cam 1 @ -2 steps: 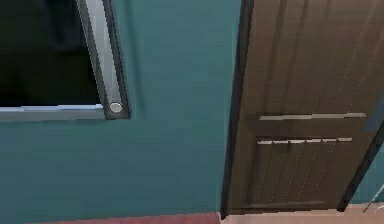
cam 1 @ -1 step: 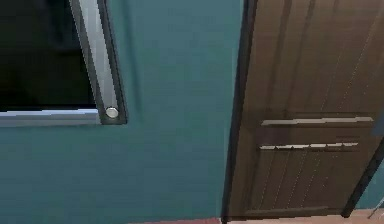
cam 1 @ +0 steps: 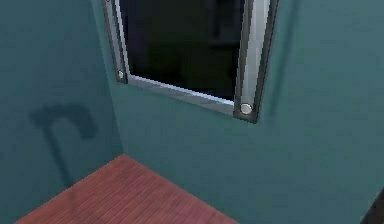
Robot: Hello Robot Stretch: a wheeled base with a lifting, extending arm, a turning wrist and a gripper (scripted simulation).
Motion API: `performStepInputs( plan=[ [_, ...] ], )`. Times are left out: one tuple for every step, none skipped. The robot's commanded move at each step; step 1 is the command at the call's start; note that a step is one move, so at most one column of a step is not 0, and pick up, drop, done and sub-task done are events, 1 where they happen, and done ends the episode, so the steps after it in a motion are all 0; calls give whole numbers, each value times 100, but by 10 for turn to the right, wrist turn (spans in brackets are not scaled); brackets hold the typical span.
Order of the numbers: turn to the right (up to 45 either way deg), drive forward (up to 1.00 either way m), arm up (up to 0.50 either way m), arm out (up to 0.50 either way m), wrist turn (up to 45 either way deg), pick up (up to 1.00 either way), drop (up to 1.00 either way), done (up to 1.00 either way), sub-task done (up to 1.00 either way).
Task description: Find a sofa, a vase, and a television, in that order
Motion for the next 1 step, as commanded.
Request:
performStepInputs(
  plan=[
    [0,0,0,0,0,0,0,100,0]
  ],
)
